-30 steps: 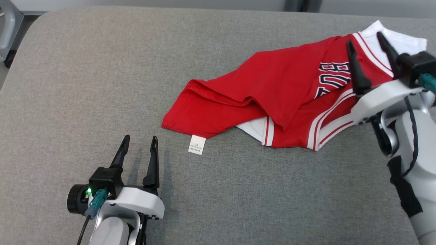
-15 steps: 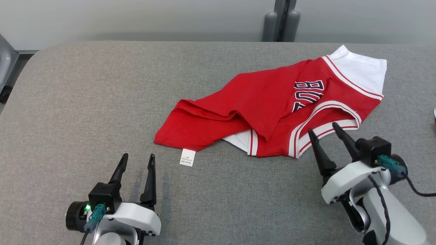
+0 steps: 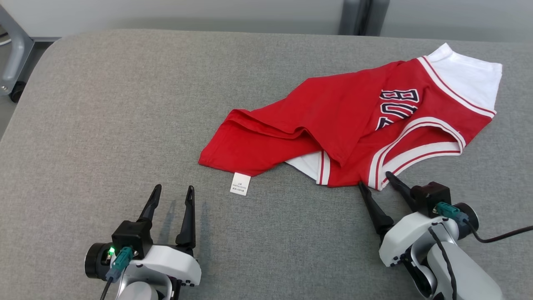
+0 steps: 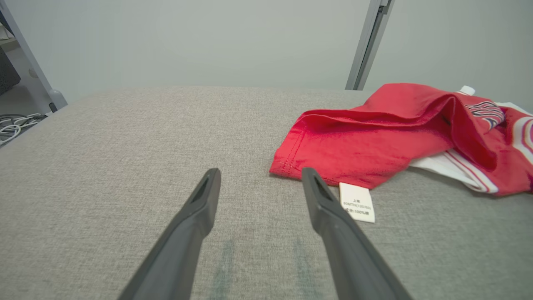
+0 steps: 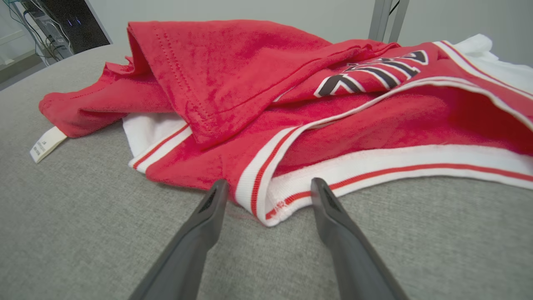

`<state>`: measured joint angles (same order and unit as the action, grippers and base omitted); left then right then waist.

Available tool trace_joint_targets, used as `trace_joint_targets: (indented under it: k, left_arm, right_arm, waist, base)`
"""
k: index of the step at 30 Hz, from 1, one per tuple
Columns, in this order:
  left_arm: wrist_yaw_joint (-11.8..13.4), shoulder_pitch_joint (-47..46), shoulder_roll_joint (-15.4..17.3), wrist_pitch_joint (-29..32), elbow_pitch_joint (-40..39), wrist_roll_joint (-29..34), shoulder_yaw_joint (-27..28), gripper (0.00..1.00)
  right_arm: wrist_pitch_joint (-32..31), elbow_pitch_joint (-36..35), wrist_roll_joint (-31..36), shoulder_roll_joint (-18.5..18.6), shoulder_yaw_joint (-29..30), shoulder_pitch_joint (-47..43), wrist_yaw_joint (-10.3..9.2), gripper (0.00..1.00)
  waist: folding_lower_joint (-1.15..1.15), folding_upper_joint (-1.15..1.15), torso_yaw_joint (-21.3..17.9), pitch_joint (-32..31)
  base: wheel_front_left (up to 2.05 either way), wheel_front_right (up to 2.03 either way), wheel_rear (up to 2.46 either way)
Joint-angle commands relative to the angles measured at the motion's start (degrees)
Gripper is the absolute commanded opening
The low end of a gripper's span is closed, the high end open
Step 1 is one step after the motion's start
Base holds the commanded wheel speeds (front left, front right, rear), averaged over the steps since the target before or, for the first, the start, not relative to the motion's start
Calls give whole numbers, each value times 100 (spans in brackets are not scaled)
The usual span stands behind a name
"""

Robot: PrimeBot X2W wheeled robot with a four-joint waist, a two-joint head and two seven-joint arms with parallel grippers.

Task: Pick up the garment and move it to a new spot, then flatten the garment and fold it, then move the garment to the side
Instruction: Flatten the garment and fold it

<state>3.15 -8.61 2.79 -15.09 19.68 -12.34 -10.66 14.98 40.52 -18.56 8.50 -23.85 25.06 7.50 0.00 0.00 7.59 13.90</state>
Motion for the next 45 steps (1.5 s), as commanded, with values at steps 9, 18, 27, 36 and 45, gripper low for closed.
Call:
trace_joint_targets:
  k: [9, 18, 27, 36, 45]
  left_arm:
    - [60, -90, 23, -8, 15, -51, 23, 100]
    - [16, 132, 24, -8, 67, 29, 135, 100]
    - [-15, 359, 24, -8, 141, 74, 252, 100]
    - [-54, 536, 24, -8, 184, 101, 307, 100]
    - [-62, 734, 24, -8, 120, 132, 357, 100]
  right_arm:
    - [28, 169, -26, 86, -211, 159, -2, 0]
    - [28, -323, -56, 352, 54, -275, -2, 0]
    - [28, -676, -147, 655, 365, -971, -2, 0]
    - [28, -736, 64, 544, 879, -1256, -2, 100]
    - [27, -2009, 703, -137, 2067, -1692, -2, 100]
  waist:
    - [0, 0, 20, 12]
    - [0, 0, -370, -398]
    - [0, 0, -790, -801]
    - [0, 0, -912, -999]
    - [0, 0, -853, -1250]
  base:
    - [0, 0, 0]
    - [0, 0, 0]
    - [0, 0, 0]
    - [0, 0, 0]
    - [0, 0, 0]
